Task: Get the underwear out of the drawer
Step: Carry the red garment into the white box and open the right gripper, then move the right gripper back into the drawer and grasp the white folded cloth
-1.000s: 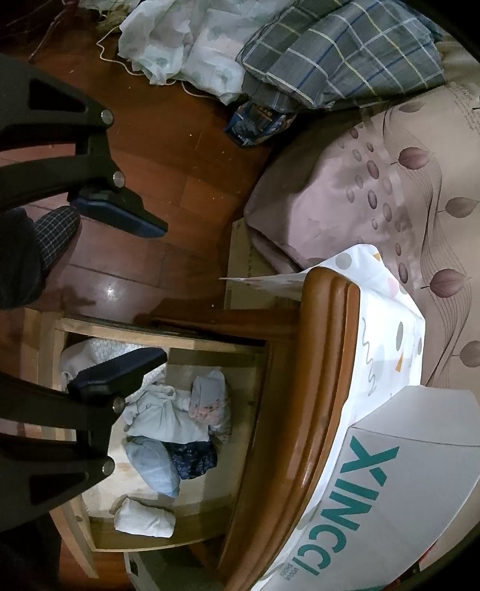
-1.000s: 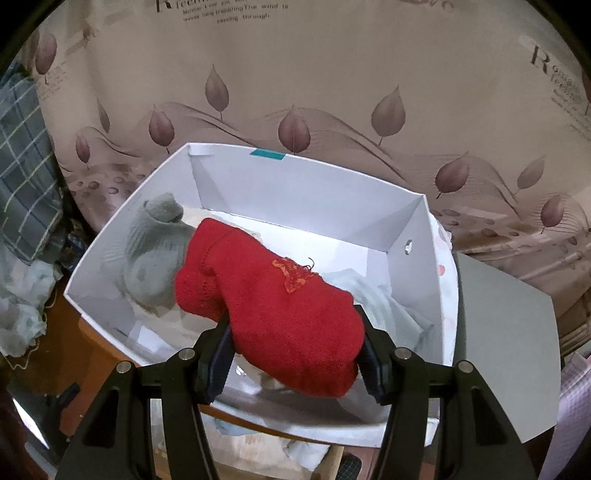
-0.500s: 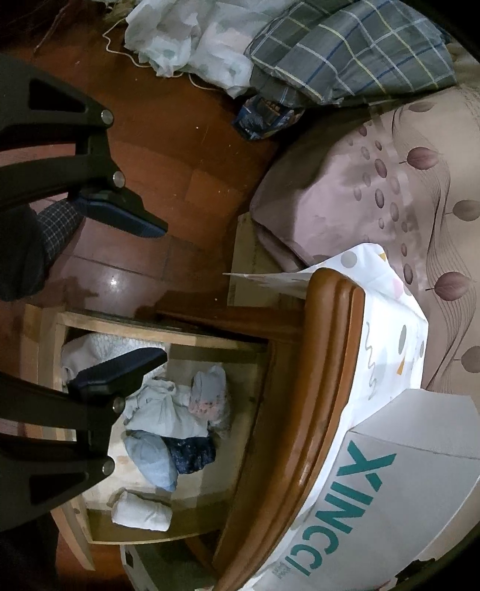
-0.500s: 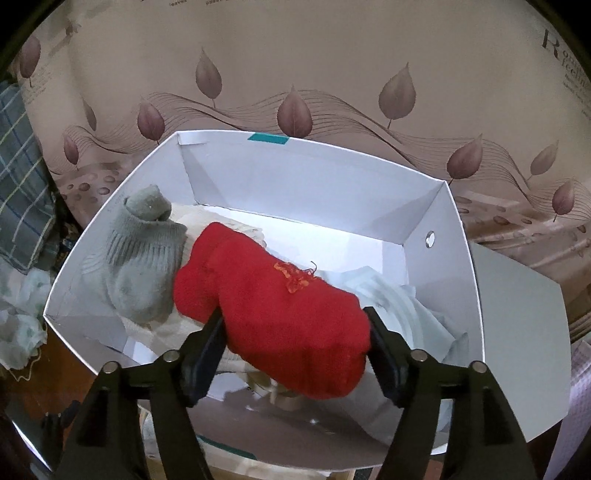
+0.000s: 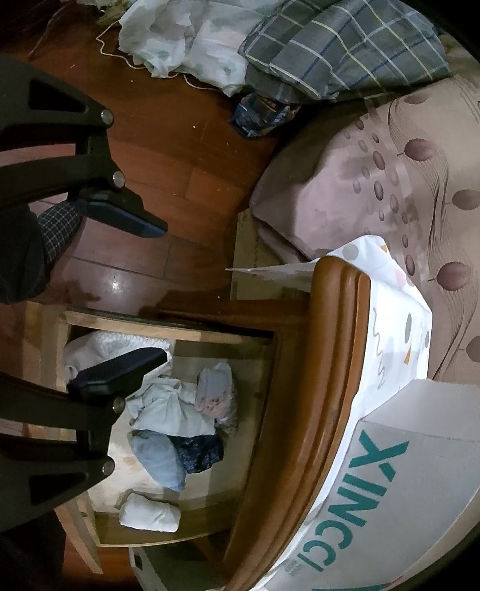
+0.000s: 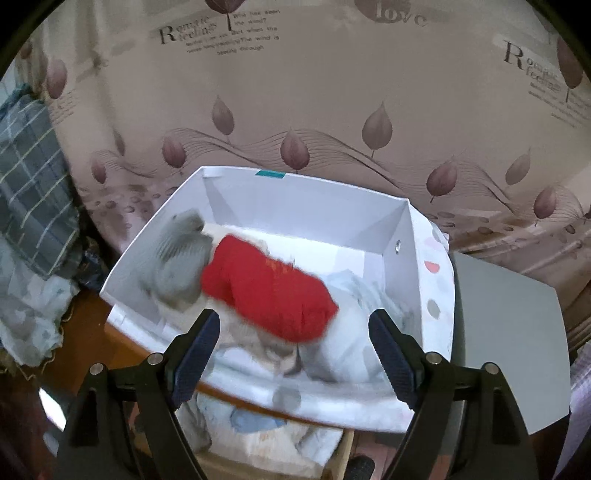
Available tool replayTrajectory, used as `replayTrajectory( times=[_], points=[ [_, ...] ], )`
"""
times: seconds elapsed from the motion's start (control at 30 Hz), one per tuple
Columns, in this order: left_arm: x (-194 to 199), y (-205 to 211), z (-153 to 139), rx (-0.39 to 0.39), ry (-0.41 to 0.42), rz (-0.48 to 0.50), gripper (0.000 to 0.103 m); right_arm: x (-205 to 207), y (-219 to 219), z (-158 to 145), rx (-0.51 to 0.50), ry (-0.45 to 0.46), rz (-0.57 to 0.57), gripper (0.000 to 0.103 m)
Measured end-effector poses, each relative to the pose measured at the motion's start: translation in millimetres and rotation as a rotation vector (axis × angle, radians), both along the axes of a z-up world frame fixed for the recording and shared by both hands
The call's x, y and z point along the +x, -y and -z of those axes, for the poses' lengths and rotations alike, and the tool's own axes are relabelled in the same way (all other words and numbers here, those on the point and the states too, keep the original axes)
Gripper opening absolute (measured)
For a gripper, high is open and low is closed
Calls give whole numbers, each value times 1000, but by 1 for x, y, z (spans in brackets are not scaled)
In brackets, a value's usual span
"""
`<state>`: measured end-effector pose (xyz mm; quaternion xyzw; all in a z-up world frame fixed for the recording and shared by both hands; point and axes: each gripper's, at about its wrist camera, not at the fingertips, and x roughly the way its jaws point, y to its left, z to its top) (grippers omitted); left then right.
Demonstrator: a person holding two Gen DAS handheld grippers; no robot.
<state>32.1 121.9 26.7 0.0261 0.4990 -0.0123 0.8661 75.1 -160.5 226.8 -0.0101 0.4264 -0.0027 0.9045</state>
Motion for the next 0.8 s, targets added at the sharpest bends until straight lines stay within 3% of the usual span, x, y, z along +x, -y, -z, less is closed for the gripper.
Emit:
replayTrajectory(
  times=[0.13, 0.33, 0.57, 0.77, 0.8],
  points=[
    [-1, 6, 1, 16, -2, 23, 63, -33, 5, 3, 7, -12, -25, 80],
    [-3, 11, 3, 21, -13, 50, 63, -81, 15, 33, -6, -75, -48, 80],
    [-4, 13, 3, 10, -18, 69, 63, -111, 27, 104, 6, -222, -86, 80],
    [-3, 12, 3, 6, -23, 71, 63, -108, 26, 170, -50, -345, -146, 80],
    [-3, 11, 3, 4, -25, 70, 63, -108, 26, 170, -50, -345, -146, 80]
  ],
)
